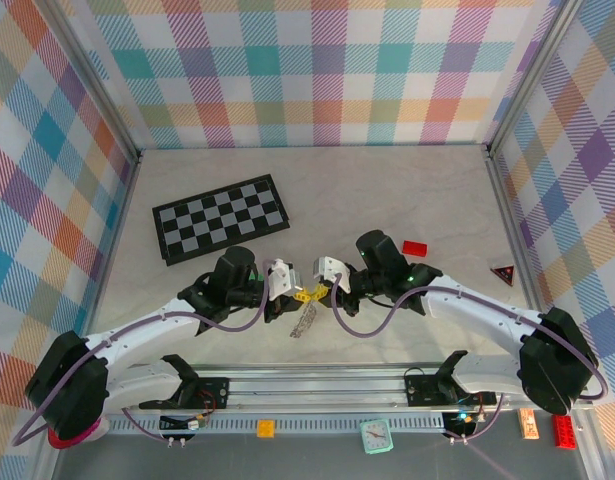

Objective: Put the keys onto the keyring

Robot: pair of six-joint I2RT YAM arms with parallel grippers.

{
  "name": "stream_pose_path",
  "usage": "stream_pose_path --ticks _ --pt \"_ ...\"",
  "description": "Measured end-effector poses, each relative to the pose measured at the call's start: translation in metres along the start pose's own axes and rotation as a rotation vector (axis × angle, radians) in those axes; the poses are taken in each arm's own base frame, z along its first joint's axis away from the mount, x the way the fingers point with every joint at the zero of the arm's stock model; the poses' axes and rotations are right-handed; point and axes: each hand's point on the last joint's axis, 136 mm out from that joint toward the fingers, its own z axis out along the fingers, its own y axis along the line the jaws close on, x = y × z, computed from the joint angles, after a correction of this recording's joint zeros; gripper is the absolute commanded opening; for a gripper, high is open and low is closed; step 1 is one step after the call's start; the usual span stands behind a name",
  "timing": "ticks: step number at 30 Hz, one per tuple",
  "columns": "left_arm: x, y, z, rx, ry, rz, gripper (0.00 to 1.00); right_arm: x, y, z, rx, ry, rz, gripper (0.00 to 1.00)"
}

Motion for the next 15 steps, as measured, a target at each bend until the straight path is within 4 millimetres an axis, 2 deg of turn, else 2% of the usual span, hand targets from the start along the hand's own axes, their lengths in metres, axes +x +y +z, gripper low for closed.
stream_pose_path --ticks 4,6,9,15 --pt "0.000 -0.001 0.000 0.004 -0.001 -0.002 0.00 0.001 0.000 0.000 0.000 0.002 -0.002 0.08" --pt "-0.001 0.000 0.000 0.003 -0.003 -0.003 0.00 0.001 -0.001 0.000 0.006 0.005 0.000 0.21" --pt "-0.003 0.000 0.000 0.000 -0.018 -0.022 0.00 -0.001 -0.007 -0.001 0.039 0.010 0.006 0.35" --pt "-0.007 0.005 0.004 -0.017 -0.073 -0.090 0.00 -0.009 -0.017 -0.014 0.136 -0.001 0.088 0.42"
